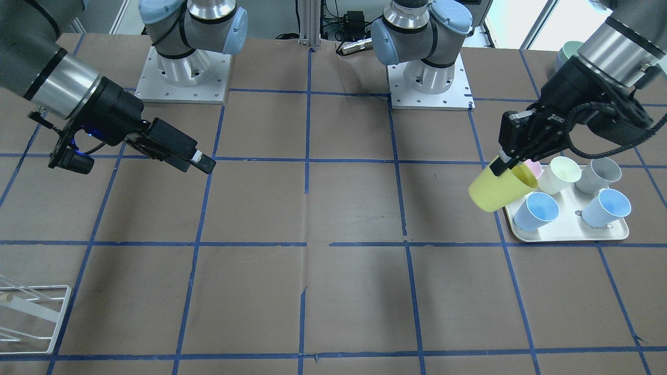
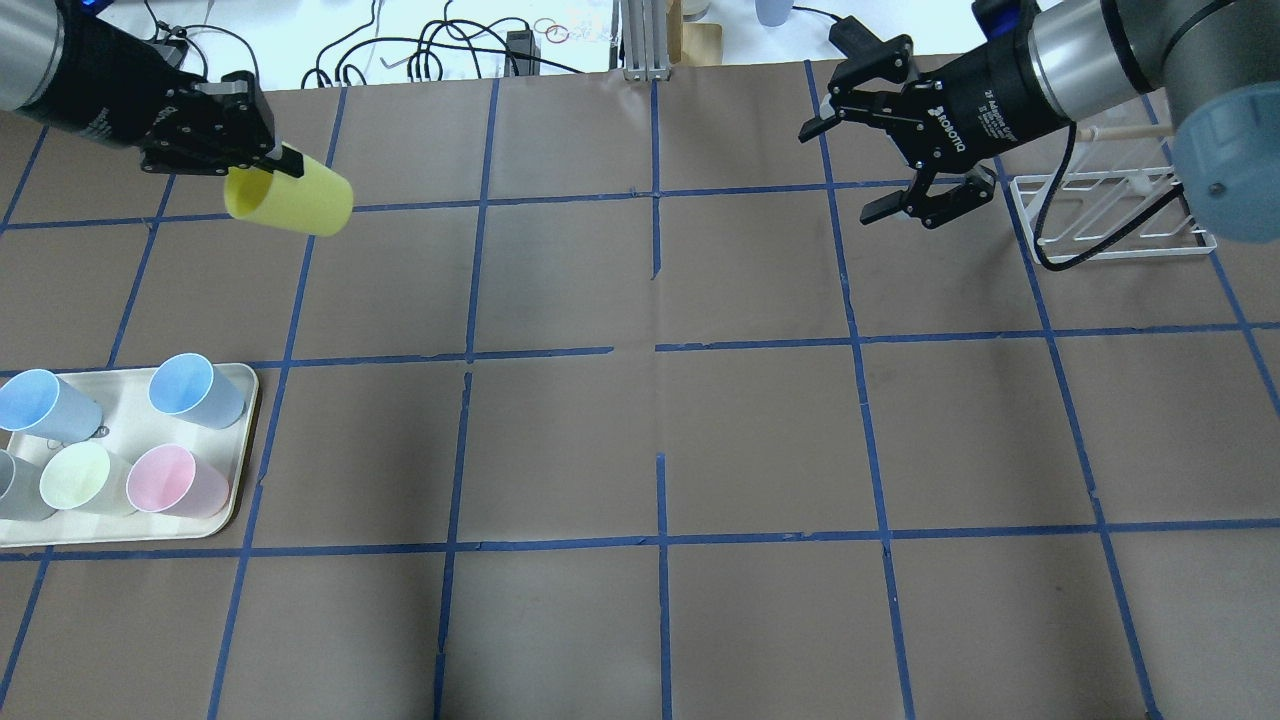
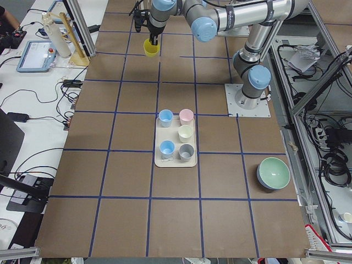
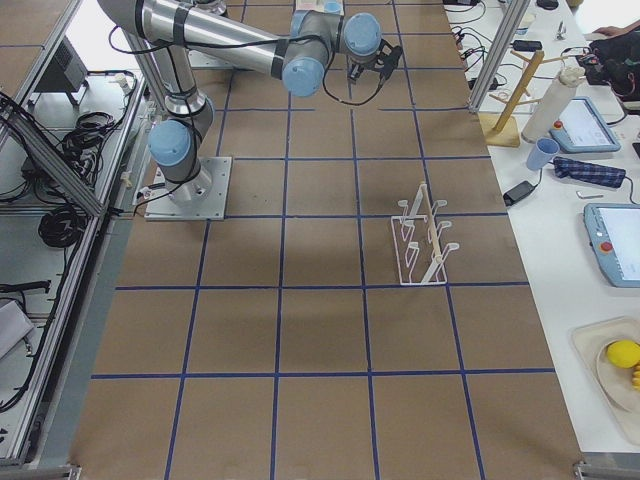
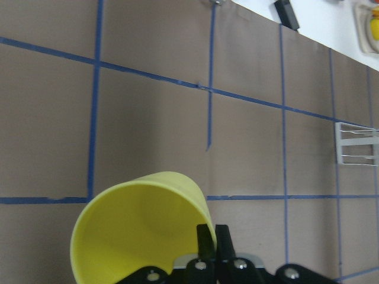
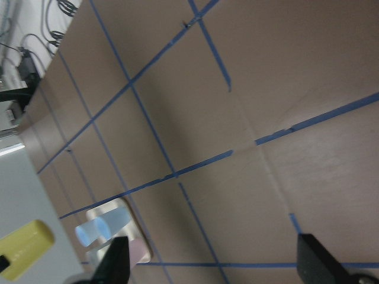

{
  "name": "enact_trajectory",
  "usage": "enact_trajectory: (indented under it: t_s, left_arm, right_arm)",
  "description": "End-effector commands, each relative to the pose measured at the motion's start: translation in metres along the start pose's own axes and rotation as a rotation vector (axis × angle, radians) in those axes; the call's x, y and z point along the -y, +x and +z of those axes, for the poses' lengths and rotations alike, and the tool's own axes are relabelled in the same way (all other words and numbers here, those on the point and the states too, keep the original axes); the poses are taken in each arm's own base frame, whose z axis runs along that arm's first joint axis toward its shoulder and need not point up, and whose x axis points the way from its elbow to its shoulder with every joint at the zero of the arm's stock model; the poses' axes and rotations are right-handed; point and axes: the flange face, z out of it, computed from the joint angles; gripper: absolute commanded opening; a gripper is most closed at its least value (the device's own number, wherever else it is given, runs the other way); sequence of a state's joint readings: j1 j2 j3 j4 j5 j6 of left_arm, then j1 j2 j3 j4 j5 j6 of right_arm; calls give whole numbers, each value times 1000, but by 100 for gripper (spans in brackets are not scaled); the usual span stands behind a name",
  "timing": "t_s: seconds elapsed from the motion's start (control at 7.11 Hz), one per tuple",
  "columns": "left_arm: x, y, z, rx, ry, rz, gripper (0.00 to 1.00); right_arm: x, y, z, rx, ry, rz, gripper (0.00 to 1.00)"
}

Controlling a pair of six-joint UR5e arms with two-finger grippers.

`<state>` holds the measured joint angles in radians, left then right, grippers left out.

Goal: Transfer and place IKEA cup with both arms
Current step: 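Lower the yellow cup into the empty tray slot with the left gripper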

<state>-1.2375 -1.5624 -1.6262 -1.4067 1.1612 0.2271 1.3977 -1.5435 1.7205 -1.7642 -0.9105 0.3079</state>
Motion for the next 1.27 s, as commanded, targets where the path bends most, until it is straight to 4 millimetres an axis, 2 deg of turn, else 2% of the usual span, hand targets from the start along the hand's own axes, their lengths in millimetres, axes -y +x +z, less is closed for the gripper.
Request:
enact_trajectory:
  t_s: [0.0,0.14,0.28,0.42,0.56,0.7,0.84,0.99,1.13]
  left_arm:
    - [8,-54,10,206,-91,133,0]
    - [16,-72,13,286,-94,233,0]
    - [25,-117,20,317,-114,266,0]
    - [30,-158,23,345,-96,305,0]
    - [31,-184,26,359,-103,363,0]
    - [17,-234,29,395,-194,407,0]
    - [-10,-267,45,366,-239,351,0]
    - [-26,-282,64,368,-241,327,0]
    - [-32,-289,84,347,-263,311,0]
  right_arm:
    - [-36,-15,4,-348,108,-122,100]
    - [-48,-18,8,-510,155,-182,100]
    - [-62,-20,-5,-566,174,-227,100]
    - [-79,-14,-19,-609,115,-337,100]
    - [-87,-7,-28,-677,107,-413,100]
    - [-87,-3,-27,-691,89,-406,100]
    - [-84,0,-27,-695,82,-402,100]
    - [-80,4,-31,-683,81,-383,100]
    - [-80,4,-30,-679,80,-381,100]
